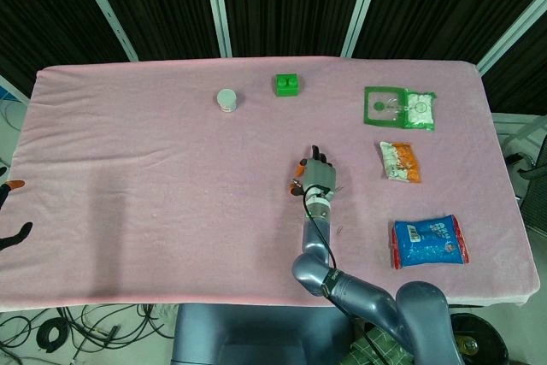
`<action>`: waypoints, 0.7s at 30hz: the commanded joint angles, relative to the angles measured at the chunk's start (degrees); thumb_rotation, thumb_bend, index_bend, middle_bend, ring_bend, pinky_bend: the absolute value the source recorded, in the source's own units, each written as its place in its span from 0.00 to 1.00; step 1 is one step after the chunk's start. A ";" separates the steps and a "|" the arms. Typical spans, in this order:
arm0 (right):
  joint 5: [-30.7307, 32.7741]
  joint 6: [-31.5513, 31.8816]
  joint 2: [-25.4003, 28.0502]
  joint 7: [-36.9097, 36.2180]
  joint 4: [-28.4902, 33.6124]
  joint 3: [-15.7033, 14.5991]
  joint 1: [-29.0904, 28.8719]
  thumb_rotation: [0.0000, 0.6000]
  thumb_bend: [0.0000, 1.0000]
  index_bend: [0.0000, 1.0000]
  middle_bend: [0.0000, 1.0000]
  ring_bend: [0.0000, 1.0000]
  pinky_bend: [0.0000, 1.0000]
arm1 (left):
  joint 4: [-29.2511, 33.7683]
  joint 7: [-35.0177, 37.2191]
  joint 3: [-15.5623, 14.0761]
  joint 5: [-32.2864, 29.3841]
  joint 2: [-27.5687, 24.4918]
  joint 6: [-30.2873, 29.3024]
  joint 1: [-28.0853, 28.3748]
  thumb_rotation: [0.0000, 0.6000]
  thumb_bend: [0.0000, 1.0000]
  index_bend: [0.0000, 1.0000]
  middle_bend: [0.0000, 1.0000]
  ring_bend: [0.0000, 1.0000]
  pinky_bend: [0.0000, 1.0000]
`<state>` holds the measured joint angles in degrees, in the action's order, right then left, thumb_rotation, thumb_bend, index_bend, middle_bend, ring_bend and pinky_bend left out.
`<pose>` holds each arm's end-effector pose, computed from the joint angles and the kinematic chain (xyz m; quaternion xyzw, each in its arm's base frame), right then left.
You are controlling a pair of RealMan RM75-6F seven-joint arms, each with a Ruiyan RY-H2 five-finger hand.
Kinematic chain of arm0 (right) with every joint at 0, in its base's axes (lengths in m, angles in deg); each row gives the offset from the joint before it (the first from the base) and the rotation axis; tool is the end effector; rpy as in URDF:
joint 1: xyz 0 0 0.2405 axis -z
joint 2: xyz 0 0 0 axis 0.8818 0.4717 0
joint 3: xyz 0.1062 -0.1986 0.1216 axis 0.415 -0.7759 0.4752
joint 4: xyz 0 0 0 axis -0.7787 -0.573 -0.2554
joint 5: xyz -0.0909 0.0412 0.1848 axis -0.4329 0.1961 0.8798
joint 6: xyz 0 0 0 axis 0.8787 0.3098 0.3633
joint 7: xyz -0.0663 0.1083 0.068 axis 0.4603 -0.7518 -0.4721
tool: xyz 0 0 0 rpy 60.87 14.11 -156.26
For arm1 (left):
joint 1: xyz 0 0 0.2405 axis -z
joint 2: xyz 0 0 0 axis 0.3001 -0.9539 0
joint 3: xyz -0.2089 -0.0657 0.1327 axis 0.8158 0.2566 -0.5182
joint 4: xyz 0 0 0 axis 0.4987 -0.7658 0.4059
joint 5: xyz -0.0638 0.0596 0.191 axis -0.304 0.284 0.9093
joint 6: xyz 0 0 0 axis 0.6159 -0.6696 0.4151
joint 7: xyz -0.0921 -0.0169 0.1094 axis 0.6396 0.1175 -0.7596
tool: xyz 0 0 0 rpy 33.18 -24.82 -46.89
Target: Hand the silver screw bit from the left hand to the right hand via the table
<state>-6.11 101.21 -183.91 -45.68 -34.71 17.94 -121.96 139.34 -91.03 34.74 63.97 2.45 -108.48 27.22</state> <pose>-0.0913 -0.4039 -0.1136 0.5162 -0.5916 0.3219 0.5291 -0.3387 0.2206 0.1866 -0.5651 -0.4036 -0.3271 0.6409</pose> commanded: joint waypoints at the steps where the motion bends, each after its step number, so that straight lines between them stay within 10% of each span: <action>1: -0.12 -0.14 -0.19 0.04 -0.35 0.15 -0.08 1.00 0.20 0.55 0.02 0.08 0.21 | -0.05 -0.04 0.02 0.02 0.02 -0.04 -0.03 1.00 0.26 0.26 0.04 0.00 0.00; 21: -0.73 -1.56 -1.45 0.34 -3.37 1.80 -0.06 1.00 0.24 0.56 0.02 0.08 0.21 | -0.07 0.35 -0.03 0.69 -0.07 0.30 -0.04 1.00 0.26 0.26 0.04 0.00 0.00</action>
<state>-6.86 99.66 -185.35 -45.34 -38.08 19.73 -122.04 139.27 -90.69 34.71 64.66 2.38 -108.18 27.17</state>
